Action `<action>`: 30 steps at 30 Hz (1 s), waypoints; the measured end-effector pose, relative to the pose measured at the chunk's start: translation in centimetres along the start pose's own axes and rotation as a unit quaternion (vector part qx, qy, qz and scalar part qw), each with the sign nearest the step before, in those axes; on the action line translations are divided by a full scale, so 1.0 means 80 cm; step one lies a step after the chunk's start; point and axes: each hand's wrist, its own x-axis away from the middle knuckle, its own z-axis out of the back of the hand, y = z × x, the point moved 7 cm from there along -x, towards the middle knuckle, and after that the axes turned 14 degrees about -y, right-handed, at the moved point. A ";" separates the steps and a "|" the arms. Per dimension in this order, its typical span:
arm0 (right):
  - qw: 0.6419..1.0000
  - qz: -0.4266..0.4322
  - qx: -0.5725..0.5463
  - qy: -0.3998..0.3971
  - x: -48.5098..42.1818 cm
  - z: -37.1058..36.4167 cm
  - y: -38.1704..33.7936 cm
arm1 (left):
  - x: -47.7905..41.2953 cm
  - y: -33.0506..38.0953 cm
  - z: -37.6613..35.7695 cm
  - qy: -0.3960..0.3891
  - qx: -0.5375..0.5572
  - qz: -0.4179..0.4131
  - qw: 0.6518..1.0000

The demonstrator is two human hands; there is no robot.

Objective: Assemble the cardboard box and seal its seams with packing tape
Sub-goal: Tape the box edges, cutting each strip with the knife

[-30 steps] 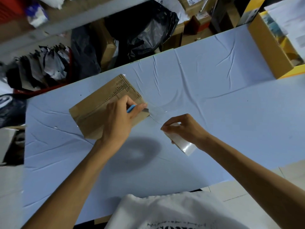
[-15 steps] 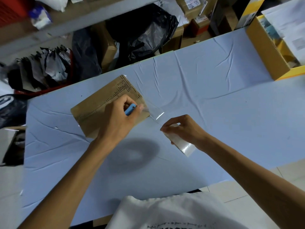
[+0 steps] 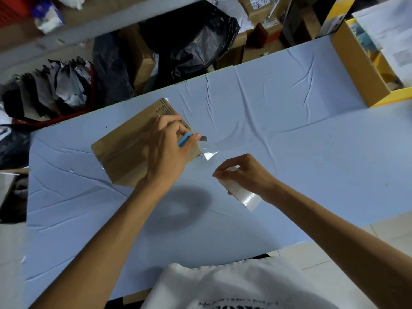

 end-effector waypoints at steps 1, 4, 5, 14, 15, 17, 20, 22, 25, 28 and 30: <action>1.000 -0.002 0.003 0.000 0.000 0.000 0.000 | 0.000 0.001 0.000 0.006 -0.009 0.002 1.000; 1.000 -0.008 0.006 0.004 0.001 0.001 0.002 | -0.001 0.002 0.000 0.011 -0.021 0.001 1.000; 1.000 -0.009 0.008 0.004 0.002 0.002 0.003 | -0.001 0.002 0.000 0.008 -0.018 0.000 1.000; 1.000 -0.008 0.009 0.012 0.002 0.003 -0.004 | -0.001 0.009 -0.005 -0.006 -0.042 -0.008 0.999; 1.000 -0.008 0.007 0.017 0.003 0.004 -0.006 | 0.001 0.008 -0.006 -0.008 -0.042 -0.007 0.999; 1.000 -0.007 0.006 0.020 0.003 0.006 -0.008 | 0.002 0.007 -0.006 -0.008 -0.039 -0.006 0.999; 1.000 -0.013 0.017 0.019 0.003 0.009 -0.009 | 0.002 0.005 -0.005 -0.006 -0.042 -0.001 0.999; 0.999 -0.016 0.022 0.021 0.003 0.010 -0.009 | 0.000 0.006 -0.005 -0.010 -0.052 -0.003 0.999; 1.000 -0.018 0.019 0.017 0.002 0.011 -0.008 | -0.005 0.007 -0.006 -0.033 -0.059 -0.005 0.998; 1.000 -0.023 -0.011 0.012 0.002 0.014 -0.005 | -0.009 0.009 -0.006 -0.056 -0.073 -0.005 0.996; 1.000 -0.025 -0.014 0.011 0.004 0.016 -0.005 | -0.010 0.011 -0.005 -0.066 -0.080 -0.002 0.995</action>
